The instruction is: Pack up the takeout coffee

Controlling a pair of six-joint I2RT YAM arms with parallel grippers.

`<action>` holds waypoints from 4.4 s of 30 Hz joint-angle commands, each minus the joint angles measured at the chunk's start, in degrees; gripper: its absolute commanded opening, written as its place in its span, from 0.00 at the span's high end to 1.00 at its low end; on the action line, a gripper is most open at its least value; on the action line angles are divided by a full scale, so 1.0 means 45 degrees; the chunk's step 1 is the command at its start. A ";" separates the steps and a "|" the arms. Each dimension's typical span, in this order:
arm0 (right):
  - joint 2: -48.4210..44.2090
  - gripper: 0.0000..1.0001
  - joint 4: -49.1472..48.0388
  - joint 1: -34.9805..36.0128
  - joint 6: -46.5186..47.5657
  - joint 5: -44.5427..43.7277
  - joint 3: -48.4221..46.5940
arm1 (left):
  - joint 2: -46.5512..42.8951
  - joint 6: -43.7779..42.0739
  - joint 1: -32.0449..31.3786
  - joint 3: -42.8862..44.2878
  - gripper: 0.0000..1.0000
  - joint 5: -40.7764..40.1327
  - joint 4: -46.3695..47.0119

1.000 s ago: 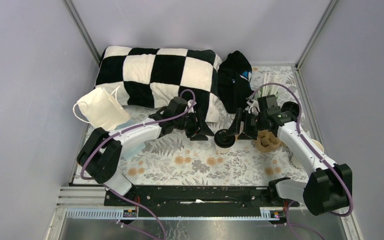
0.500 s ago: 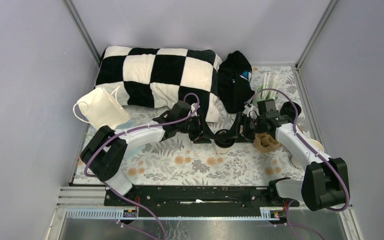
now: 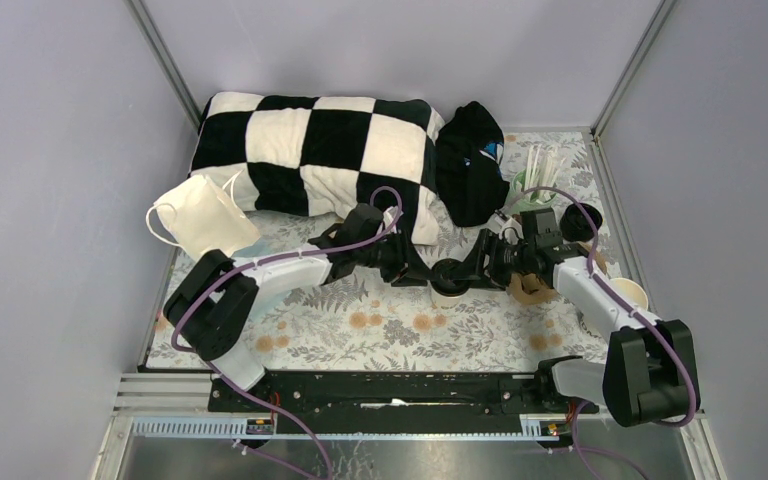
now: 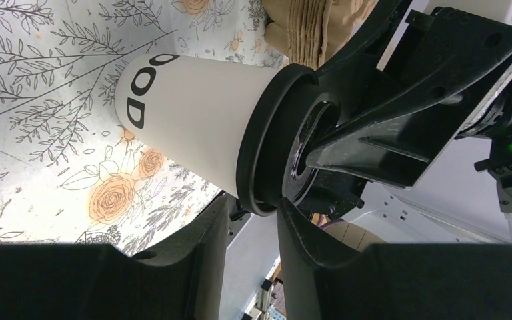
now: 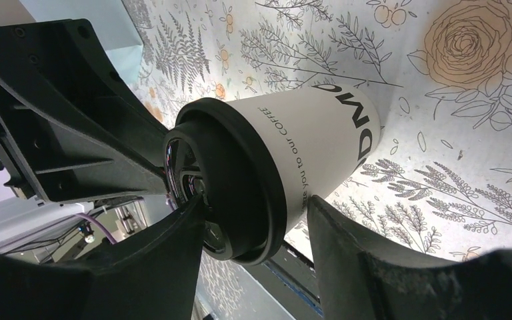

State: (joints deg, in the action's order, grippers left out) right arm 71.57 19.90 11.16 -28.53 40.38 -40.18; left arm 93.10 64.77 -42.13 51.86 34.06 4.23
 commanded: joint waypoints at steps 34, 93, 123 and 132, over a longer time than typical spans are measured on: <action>0.0697 0.51 -0.3338 -0.0448 -0.1382 0.0622 0.2915 | 0.0454 -0.1060 -0.0638 -0.0268 0.57 -0.1214 -0.1610; -0.1571 0.10 0.3051 0.0147 0.0420 0.1094 -0.0217 | -0.1101 -0.1622 -0.0311 0.1949 0.19 -0.0302 -0.2394; 0.0113 0.42 -0.1795 -0.0084 -0.1937 0.0399 0.3362 | 0.0350 -0.2331 -0.0509 -0.0495 0.51 -0.0759 -0.1460; -0.0616 0.15 -0.1154 -0.0687 -0.1419 0.2105 0.1890 | 0.0467 -0.2664 -0.0500 -0.0387 0.52 -0.1017 -0.1815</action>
State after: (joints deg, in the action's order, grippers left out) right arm 69.21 14.76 10.44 -35.88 52.97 -29.26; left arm 92.84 56.25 -43.92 51.88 33.93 2.33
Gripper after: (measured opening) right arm 0.845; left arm 0.484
